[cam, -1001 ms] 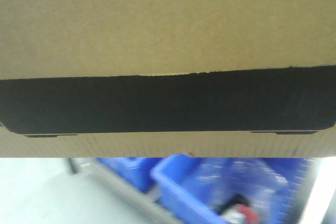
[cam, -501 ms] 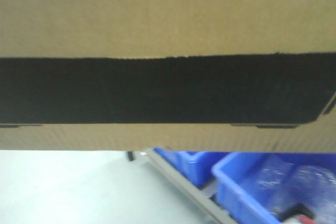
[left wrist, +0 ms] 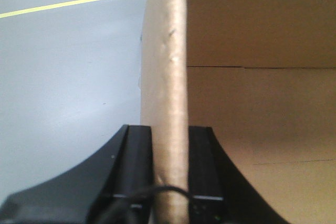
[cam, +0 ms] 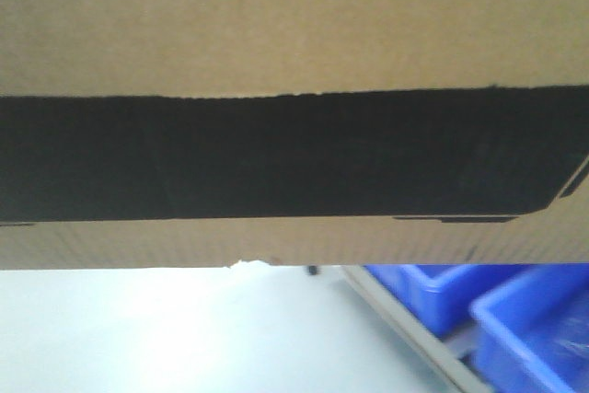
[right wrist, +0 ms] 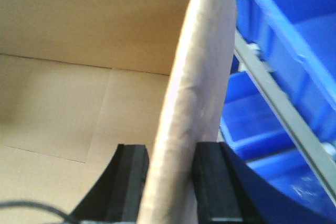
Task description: Grab box from left shelf to table start
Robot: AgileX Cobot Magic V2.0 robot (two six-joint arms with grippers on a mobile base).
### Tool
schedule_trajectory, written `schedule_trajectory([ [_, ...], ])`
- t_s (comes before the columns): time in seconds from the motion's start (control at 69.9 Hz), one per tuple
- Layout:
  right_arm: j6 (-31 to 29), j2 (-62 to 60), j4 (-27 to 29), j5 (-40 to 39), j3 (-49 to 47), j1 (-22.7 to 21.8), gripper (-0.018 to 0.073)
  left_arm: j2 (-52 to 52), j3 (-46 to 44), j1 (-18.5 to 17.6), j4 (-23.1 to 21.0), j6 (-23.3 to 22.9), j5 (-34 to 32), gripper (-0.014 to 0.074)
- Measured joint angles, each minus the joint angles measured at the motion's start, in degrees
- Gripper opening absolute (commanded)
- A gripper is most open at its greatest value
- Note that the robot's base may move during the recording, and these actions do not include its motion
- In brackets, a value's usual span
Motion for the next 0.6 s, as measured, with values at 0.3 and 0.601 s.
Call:
schedule_trajectory([
  [0.3, -0.1, 0.0, 0.0, 0.0, 0.0, 0.0, 0.0057, 0.0, 0.0, 0.0, 0.0, 0.0, 0.0, -0.0102],
  [0.601, -0.1, 0.0, 0.0, 0.0, 0.0, 0.0, 0.0057, 0.0, 0.0, 0.0, 0.0, 0.0, 0.0, -0.0102],
])
